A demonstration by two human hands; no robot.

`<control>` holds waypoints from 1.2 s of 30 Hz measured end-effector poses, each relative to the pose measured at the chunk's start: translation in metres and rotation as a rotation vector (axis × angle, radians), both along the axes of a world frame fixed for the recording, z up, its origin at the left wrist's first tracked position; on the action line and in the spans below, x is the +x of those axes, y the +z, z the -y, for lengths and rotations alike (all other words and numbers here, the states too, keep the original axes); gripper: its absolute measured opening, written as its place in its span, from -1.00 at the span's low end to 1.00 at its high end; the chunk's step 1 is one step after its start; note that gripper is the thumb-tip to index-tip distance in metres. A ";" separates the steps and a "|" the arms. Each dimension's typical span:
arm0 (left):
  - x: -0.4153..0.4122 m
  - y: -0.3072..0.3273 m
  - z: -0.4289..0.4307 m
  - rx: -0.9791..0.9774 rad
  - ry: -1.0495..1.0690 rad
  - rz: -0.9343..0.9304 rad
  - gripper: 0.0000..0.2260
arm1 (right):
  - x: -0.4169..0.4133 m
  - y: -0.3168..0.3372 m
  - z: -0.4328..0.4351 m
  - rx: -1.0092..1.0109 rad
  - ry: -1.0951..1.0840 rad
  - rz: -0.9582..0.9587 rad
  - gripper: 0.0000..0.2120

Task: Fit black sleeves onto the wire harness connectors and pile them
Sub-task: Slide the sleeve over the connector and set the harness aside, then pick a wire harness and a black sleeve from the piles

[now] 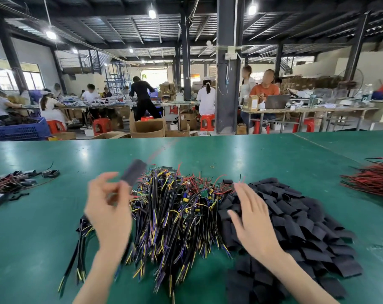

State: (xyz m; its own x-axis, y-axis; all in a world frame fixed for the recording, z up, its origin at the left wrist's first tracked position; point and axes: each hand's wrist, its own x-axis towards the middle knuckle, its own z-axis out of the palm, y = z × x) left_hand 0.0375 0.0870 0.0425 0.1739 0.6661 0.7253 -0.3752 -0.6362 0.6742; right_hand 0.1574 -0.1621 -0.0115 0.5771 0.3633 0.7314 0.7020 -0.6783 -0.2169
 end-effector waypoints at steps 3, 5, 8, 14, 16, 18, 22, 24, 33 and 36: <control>-0.001 -0.014 -0.057 -0.091 0.274 -0.267 -0.77 | 0.018 -0.009 0.011 -0.038 -0.251 -0.087 -0.45; -0.003 -0.033 -0.081 -0.201 0.357 -0.576 -0.79 | 0.025 -0.014 0.015 -0.092 -0.353 -0.140 -0.47; -0.010 -0.057 -0.092 -0.344 0.331 -0.955 -0.79 | 0.029 -0.023 0.019 -0.282 -0.453 -0.264 -0.49; -0.001 -0.043 -0.076 -0.262 0.410 -1.359 -0.65 | 0.036 -0.026 0.020 -0.336 -0.458 -0.323 -0.59; 0.005 -0.030 -0.060 -0.104 0.430 -1.227 -0.62 | 0.035 -0.025 0.021 -0.344 -0.463 -0.321 -0.62; 0.014 -0.019 -0.028 0.132 0.309 -0.879 -0.65 | 0.035 -0.026 0.021 -0.352 -0.460 -0.327 -0.62; 0.042 -0.021 0.049 0.581 0.086 -0.966 -0.28 | 0.033 -0.025 0.020 -0.383 -0.444 -0.327 -0.62; 0.054 -0.041 0.064 0.685 0.058 -1.207 -0.01 | 0.033 -0.025 0.021 -0.379 -0.435 -0.337 -0.63; 0.068 -0.076 0.060 0.827 0.285 -1.273 0.04 | 0.036 -0.031 0.018 -0.385 -0.423 -0.352 -0.61; 0.072 -0.071 0.059 0.820 0.269 -1.292 0.04 | 0.036 -0.031 0.019 -0.388 -0.416 -0.343 -0.59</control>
State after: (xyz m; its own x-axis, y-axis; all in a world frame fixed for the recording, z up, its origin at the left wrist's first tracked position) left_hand 0.1095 0.0284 -0.0285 0.8907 0.2890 0.3509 0.3476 -0.9304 -0.1161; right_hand 0.1935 -0.1808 -0.0428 0.9029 0.2599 0.3423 0.2991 -0.9519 -0.0663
